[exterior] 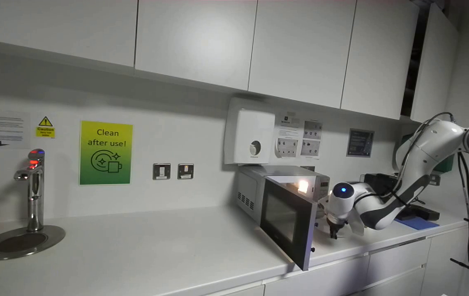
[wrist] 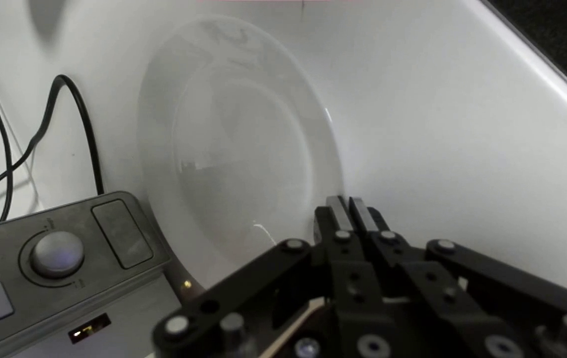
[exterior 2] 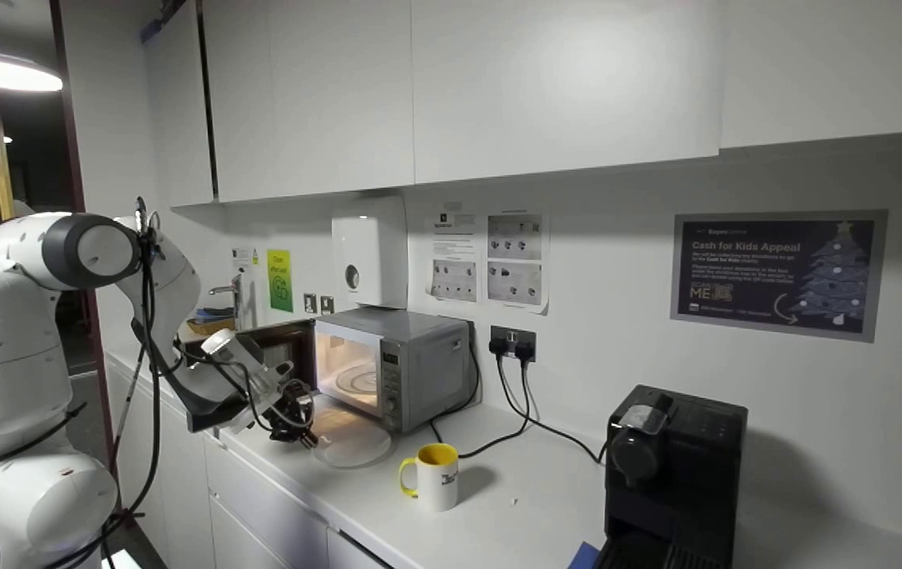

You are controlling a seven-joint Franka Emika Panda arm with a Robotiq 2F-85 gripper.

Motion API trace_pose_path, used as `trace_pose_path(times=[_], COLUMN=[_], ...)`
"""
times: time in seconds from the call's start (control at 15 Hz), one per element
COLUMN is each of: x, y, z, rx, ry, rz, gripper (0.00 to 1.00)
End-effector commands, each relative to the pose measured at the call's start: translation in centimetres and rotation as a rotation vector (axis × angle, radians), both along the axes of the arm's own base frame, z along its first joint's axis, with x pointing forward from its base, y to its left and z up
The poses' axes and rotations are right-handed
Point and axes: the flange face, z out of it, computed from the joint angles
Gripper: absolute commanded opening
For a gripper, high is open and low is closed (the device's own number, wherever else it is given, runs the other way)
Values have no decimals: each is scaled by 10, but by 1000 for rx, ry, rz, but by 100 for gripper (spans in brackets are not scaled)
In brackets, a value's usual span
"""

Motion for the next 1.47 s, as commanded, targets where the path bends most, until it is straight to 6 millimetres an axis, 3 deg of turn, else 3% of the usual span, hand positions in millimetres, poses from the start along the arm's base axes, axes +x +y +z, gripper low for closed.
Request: trace_pose_path(times=[0.0,0.53,1.4], x=[8,13,-2], y=[-4,6,52], z=[7,21,27], rx=[-6,-11,-68], ry=[-7,-45,-153], rz=[31,57,191], gripper=[1,1,1])
